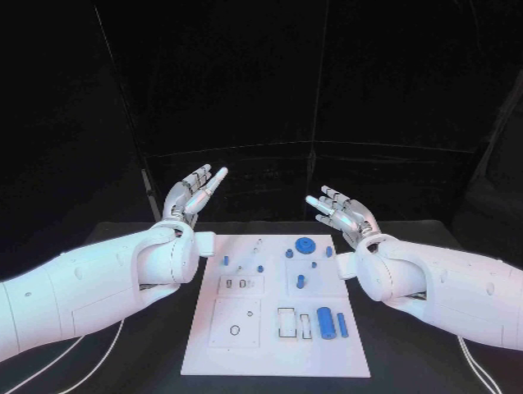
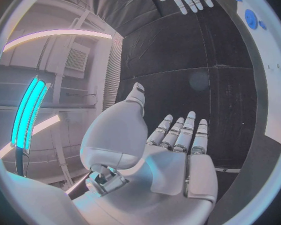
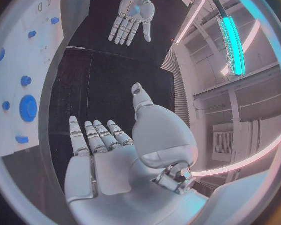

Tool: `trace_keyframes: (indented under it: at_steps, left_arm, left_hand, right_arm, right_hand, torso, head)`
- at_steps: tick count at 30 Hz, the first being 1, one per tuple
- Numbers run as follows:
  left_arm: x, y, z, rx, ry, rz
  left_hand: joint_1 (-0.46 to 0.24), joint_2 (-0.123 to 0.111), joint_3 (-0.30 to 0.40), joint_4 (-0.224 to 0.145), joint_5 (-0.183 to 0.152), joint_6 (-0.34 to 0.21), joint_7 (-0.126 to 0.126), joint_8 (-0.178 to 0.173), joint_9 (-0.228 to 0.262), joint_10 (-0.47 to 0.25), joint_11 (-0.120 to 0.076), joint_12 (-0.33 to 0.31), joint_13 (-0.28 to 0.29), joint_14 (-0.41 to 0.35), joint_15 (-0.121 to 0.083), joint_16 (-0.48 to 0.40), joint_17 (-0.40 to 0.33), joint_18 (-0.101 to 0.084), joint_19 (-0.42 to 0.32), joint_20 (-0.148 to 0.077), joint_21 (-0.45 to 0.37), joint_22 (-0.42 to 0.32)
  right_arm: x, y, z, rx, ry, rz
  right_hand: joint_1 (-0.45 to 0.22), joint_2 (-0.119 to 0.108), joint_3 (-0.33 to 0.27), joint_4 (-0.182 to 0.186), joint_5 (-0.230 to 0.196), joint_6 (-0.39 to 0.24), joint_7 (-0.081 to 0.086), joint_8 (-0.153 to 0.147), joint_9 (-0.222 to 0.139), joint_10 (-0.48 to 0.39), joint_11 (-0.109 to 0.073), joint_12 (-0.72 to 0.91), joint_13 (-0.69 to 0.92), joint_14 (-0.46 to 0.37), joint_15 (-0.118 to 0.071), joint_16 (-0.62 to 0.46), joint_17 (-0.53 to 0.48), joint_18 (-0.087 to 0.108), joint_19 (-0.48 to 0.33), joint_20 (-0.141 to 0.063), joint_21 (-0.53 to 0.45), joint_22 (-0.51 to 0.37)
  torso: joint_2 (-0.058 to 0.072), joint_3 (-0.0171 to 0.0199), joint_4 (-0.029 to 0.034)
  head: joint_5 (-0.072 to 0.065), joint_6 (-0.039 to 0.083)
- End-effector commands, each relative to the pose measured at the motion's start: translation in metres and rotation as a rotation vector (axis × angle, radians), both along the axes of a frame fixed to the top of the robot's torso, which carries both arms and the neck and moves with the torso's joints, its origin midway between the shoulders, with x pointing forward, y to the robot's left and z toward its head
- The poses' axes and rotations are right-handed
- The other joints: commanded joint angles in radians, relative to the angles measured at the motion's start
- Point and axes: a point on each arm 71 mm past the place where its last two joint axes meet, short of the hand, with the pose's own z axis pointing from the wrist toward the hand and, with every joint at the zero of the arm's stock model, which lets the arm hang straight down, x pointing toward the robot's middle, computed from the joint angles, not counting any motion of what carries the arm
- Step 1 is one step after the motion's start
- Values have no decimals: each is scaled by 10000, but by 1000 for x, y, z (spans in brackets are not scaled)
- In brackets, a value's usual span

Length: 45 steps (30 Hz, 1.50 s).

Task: Assemble the parts on the task board

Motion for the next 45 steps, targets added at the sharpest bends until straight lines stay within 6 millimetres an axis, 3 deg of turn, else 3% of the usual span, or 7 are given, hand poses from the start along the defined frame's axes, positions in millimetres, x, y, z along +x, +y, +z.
trace_keyframes:
  at_steps: [1, 5, 12, 15, 24, 33, 45]
  left_arm:
    - [0, -2, 3, -610, -355, -332]
    - [0, -2, 3, -610, -355, -332]
    - [-1, 14, 7, -784, -373, -526]
    - [-2, 15, 9, -898, -442, -694]
    - [-14, 15, 17, -1306, -743, -1281]
    - [-37, 10, 33, -1688, -865, -1901]
    - [-52, -7, 41, -2043, -728, -2652]
  left_hand:
    - [318, -11, 29, 114, 69, 153, 489, 67, 24, 154, 45, 58, 20, 137, 38, 62, 21, 137, 34, 123, 70, 19]
    - [332, -44, 100, 185, 69, 234, 552, 83, 35, 259, 113, 76, 32, 211, 37, 79, 33, 188, 55, 127, 78, 25]
    - [492, -53, 259, 313, 64, 1085, 812, 262, 138, 2228, 772, 495, 258, 2459, 361, 701, 353, 336, 1325, 179, 438, 251]
    - [576, 13, 255, 324, 81, 1990, 1065, 474, 246, 4146, 846, 978, 451, 3748, 313, 1183, 527, 324, 4093, 134, 1386, 754]
    - [1066, 67, 143, -9, 71, 5091, 923, 1198, 558, 6625, 258, 1522, 480, 5665, -323, 1726, 636, 772, 6378, -62, 2125, 946]
    - [1506, 10, 28, -393, 70, 5557, 780, 1196, 484, 7285, 87, 1432, 355, 6267, -501, 1671, 574, 763, 7040, -257, 2052, 815]
    - [1507, 51, -73, -446, 69, 5576, 839, 1073, 401, 7309, 121, 1238, 326, 6396, -504, 1568, 528, 753, 7227, -281, 1946, 725]
  right_arm:
    - [1, 11, -1, -98, 331, 1815]
    - [4, 12, -1, -222, 422, 2197]
    - [20, -12, 22, -3365, -1977, 1489]
    - [24, -13, 30, -4330, -2443, 1627]
    - [29, -10, 55, -6413, -3943, 2428]
    - [38, -4, 74, -8985, -4519, 3302]
    - [40, 16, 72, -12525, -4489, 4029]
  right_hand:
    - [1286, 73, 301, -758, 143, 987, 1309, 154, 107, 1628, 401, 295, 154, 1905, 294, 409, 187, 376, 1143, 55, 332, 173]
    - [1892, 84, 641, -1350, 200, 3574, 1344, 673, 377, 5326, 395, 1145, 443, 5275, 196, 1227, 424, 942, 3605, 32, 1134, 542]
    - [1946, 143, 1057, -1917, 238, 6839, 987, 1203, 514, 7416, -137, 1437, 344, 7588, -410, 1588, 385, 1391, 5029, -117, 1809, 681]
    - [1726, 118, 1174, -2099, 216, 7294, 917, 1137, 449, 7948, -277, 1310, 346, 8131, -564, 1532, 388, 1400, 5442, -270, 1979, 687]
    - [1729, -176, 1549, -2238, 216, 7972, 623, 899, 429, 9176, -679, 1014, 371, 10477, -1331, 1982, 699, 1372, 7343, -1129, 3116, 1087]
    - [1712, -714, 1778, -2229, 1035, 8619, 198, 794, 431, 10485, -1306, 1053, 499, 13037, -2146, 3720, 1927, 1345, 9187, -2039, 5229, 2195]
    - [1342, -1141, 2265, -2211, 718, 8717, 186, 447, 433, 9969, -1232, 575, 561, 13010, -2155, 6939, 4712, 1332, 9266, -2088, 7078, 3352]
  torso:
    - [0, 0, 3]
    - [0, 0, 3]
    - [145, -27, 24]
    - [261, -34, 31]
    - [653, -12, 105]
    - [1218, -17, 205]
    - [1762, -84, 344]
  head:
    - [-1, -1]
    - [-1, -1]
    - [-129, -134]
    - [-158, -112]
    - [-245, 12]
    - [-399, 125]
    - [-622, 297]
